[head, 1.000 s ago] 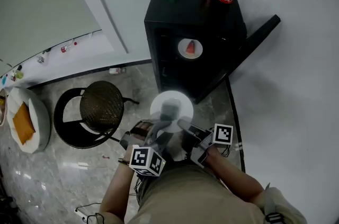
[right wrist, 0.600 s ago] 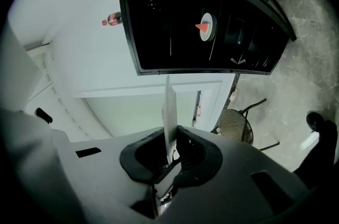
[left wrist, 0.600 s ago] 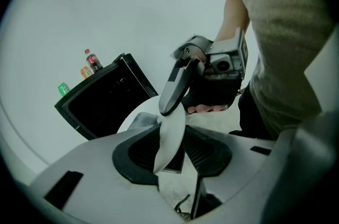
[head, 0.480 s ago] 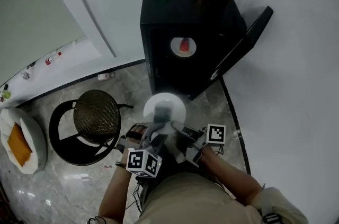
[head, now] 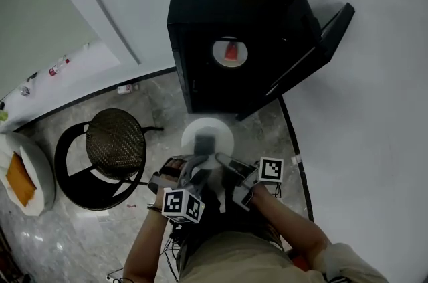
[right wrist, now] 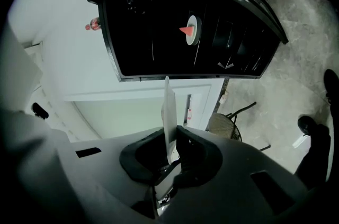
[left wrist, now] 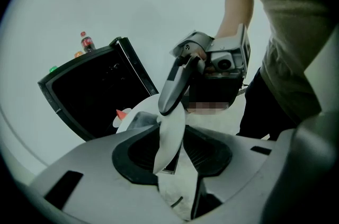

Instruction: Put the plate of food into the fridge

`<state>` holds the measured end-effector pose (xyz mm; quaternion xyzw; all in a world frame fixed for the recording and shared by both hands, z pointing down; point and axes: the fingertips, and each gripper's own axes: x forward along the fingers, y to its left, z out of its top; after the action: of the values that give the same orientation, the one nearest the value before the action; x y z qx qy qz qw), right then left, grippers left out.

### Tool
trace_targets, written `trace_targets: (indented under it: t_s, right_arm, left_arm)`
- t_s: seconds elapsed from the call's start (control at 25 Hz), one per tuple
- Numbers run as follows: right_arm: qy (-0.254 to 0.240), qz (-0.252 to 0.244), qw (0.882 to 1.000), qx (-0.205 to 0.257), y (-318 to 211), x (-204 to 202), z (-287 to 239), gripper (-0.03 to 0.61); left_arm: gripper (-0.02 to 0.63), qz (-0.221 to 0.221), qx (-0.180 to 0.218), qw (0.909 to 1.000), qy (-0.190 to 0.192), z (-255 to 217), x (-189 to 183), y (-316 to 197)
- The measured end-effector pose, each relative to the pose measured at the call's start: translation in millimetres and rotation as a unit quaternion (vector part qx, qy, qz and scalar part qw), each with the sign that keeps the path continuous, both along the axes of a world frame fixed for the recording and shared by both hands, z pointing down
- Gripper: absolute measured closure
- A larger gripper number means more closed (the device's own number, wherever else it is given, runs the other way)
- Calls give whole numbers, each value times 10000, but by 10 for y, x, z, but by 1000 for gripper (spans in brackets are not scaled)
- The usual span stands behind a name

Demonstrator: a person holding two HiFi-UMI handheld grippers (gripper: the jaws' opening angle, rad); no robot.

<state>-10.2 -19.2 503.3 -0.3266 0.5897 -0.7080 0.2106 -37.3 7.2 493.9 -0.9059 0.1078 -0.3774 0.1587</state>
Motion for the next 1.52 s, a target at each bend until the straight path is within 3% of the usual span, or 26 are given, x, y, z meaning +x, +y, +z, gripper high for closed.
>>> trace_targets:
  t_s: [0.6,1.16,1.52]
  right_arm:
    - [79,-192,9996,-211,-41,573,865,537]
    - [211,-210,9990,-322,-187,681,1958,537]
    - [265,-210,9992,-208,-374,735,2397,537]
  left_arm:
    - [485,-223,-464,9985,-174,847,576,-34]
    - [483,-420,-636,9970,-135,1941,688,-167]
    - [483,-506,-693,9963,-83,2372,716,-312]
